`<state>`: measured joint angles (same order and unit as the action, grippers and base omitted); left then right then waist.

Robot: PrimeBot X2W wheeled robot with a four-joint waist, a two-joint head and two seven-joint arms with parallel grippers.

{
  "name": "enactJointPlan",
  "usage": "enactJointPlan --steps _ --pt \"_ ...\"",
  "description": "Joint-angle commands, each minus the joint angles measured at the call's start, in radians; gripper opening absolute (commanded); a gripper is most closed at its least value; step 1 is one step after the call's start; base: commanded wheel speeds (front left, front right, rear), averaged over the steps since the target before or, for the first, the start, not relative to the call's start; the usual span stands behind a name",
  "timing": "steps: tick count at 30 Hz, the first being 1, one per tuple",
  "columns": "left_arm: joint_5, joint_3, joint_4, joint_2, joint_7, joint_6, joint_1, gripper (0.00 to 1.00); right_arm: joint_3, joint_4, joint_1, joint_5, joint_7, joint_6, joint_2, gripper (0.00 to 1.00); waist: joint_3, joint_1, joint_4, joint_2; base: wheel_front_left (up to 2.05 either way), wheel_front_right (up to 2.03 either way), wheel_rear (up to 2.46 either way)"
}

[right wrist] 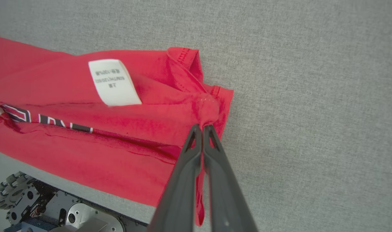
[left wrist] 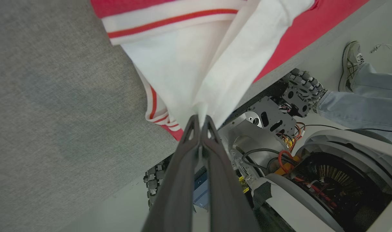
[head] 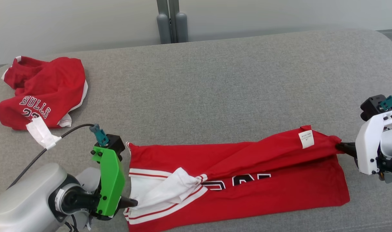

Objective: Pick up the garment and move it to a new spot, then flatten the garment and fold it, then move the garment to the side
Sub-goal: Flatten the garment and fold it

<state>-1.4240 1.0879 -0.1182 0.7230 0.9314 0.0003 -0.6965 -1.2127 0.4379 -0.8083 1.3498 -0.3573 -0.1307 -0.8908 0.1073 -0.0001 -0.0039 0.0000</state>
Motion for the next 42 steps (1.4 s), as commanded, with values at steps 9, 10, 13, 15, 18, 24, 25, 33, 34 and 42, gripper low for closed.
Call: enactJointPlan --steps 9,10,13,15,18,24,25,33,34,42 --pt "0.000 0.004 -0.031 -0.011 -0.005 -0.004 0.021 0.00 -0.039 0.007 0.017 0.043 -0.058 0.000 0.010 0.78 0.005 0.0001 -0.010 0.0000 0.00 0.00 0.00" --pt "0.002 0.005 -0.034 -0.013 -0.005 -0.005 0.021 0.03 -0.042 0.012 0.020 0.049 -0.067 0.000 0.013 1.00 0.005 0.0001 -0.011 0.0000 0.00 0.00 0.00" --pt "0.008 0.008 -0.045 -0.017 -0.006 -0.007 0.023 0.83 -0.047 0.020 0.024 0.058 -0.086 0.000 0.018 1.00 0.000 0.0001 -0.012 0.0000 0.00 0.00 0.00" --pt "0.006 0.009 -0.052 -0.019 -0.006 -0.009 0.029 1.00 -0.050 0.015 0.024 0.060 -0.084 0.000 0.022 1.00 -0.007 0.0001 -0.013 0.0000 0.00 0.00 0.00" --pt "-0.001 0.006 -0.056 -0.013 -0.011 -0.013 0.035 1.00 -0.052 0.012 0.026 0.062 -0.075 0.000 0.014 1.00 -0.024 0.0001 -0.014 0.0000 0.00 0.00 0.00" --pt "0.013 -0.038 -0.028 0.004 -0.091 -0.035 0.027 1.00 -0.016 -0.013 0.019 0.094 0.018 0.000 -0.013 1.00 -0.057 0.0001 -0.007 0.0000 0.00 0.00 0.00" --pt "0.016 -0.052 -0.021 0.005 -0.117 -0.040 0.025 1.00 -0.006 -0.017 0.020 0.096 0.045 0.000 -0.020 1.00 -0.062 0.0001 -0.005 0.0000 0.00 0.00 0.00" --pt "0.171 -0.170 0.029 0.032 -0.495 -0.026 0.064 1.00 0.100 -0.045 0.085 0.082 0.410 0.000 -0.039 1.00 -0.094 0.0001 0.013 0.0000 0.00 0.00 0.00" --pt "0.190 -0.187 0.031 0.034 -0.557 -0.013 0.076 1.00 0.110 -0.042 0.103 0.078 0.462 0.000 -0.033 1.00 -0.099 0.0001 0.015 0.0000 0.00 0.00 0.00" --pt "0.335 -0.289 0.075 0.055 -0.957 0.138 0.212 1.00 0.331 0.007 0.203 -0.022 0.624 0.000 0.037 1.00 -0.117 0.0001 0.015 0.0000 0.00 0.00 0.00"
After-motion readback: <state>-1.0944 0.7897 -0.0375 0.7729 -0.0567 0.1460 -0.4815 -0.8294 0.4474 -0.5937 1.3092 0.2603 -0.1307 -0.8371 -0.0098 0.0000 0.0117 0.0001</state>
